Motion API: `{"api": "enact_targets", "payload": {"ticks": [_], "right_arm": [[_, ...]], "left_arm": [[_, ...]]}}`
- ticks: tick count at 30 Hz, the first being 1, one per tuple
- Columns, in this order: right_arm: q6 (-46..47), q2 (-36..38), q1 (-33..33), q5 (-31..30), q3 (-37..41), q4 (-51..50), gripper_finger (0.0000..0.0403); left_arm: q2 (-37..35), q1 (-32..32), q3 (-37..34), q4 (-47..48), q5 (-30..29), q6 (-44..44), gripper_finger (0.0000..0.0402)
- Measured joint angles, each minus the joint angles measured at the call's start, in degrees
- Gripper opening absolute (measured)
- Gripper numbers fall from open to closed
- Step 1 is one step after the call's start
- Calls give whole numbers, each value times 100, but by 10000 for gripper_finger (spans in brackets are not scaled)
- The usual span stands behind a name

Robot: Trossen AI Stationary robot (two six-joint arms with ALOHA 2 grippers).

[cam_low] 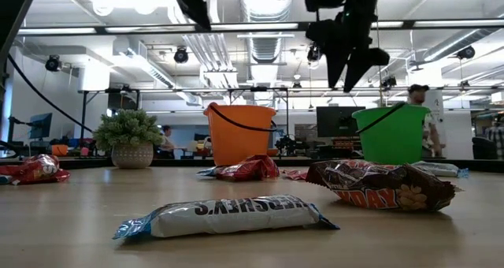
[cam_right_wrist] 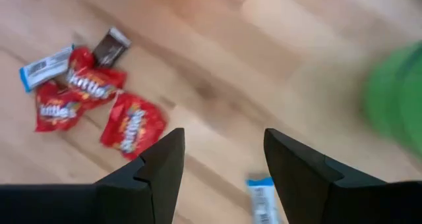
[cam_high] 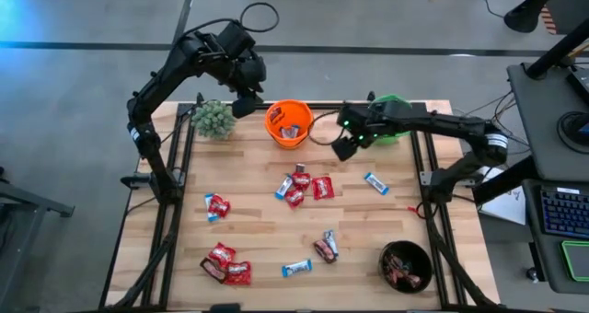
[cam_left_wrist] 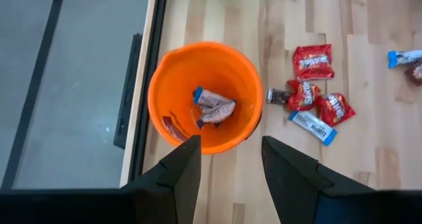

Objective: Sort candy
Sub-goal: Put the red candy into the green bucket

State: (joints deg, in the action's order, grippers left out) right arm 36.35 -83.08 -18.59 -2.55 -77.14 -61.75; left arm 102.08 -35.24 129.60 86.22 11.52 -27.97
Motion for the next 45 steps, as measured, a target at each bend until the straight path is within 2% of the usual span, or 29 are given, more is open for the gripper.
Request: {"api": "enact_targets", "payload": {"ticks": [16,30,45], "right_arm": [[913,-1219,1017,2,-7,178,199],[1210,-1553,1349,2,-15,1578,199],[1815,-2065,1671,-46,-9,1625,199]], "left_arm": [[-323,-4,0,28,-52,-9,142],[-388,-4,0,126,-50,28,142],[-571,-4,-2,126,-47,67,142]]}}
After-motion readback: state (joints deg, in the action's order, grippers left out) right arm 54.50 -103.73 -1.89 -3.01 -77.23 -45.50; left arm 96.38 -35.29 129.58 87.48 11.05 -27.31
